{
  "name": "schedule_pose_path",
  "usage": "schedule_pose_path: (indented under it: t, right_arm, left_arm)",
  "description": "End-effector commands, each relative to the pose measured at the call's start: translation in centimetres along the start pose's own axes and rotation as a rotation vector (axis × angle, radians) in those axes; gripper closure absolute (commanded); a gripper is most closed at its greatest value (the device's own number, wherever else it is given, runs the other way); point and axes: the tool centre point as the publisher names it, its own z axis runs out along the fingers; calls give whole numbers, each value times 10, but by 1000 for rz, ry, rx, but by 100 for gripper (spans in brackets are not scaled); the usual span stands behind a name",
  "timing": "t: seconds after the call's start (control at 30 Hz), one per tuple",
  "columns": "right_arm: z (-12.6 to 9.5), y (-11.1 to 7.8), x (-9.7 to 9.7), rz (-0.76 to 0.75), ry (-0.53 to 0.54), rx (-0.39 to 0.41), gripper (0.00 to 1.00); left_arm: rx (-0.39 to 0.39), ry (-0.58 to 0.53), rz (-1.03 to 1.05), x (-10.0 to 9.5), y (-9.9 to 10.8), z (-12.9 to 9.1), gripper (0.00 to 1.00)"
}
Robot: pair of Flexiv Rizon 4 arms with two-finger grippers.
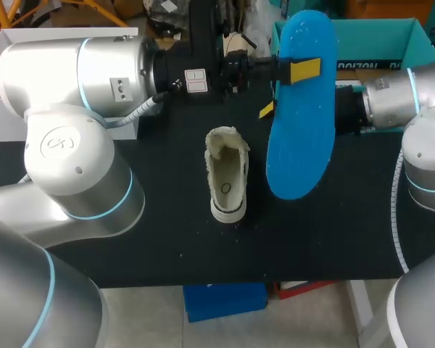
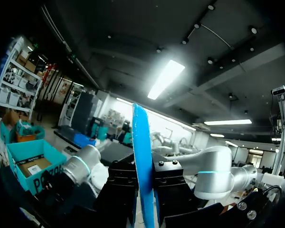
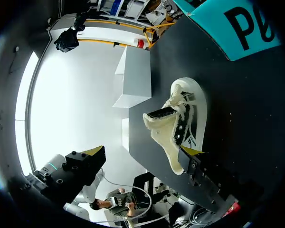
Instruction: Take the shoe out of the shoebox, open the shoe tongue, remove and reinsert the insole, then place the shoe into the shoebox
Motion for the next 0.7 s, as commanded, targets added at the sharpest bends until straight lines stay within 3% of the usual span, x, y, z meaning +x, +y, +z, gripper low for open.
schedule_pose_path:
  t: [0.03, 0.4, 0.57, 0.7]
  right_arm:
    - [-3, -7, -2, -9, 141, -22, 0]
    - [-7, -16, -2, -47, 124, -62, 0]
    - [-7, -16, -2, -47, 124, -62, 0]
    - [-7, -16, -2, -47, 124, -62, 0]
  left_arm:
    - [-2, -4, -1, 1, 0, 1, 100]
    - [-2, -4, -1, 1, 0, 1, 100]
    - [-267, -117, 496, 6, 16, 10, 100]
    - [-356, -222, 592, -10, 45, 4, 100]
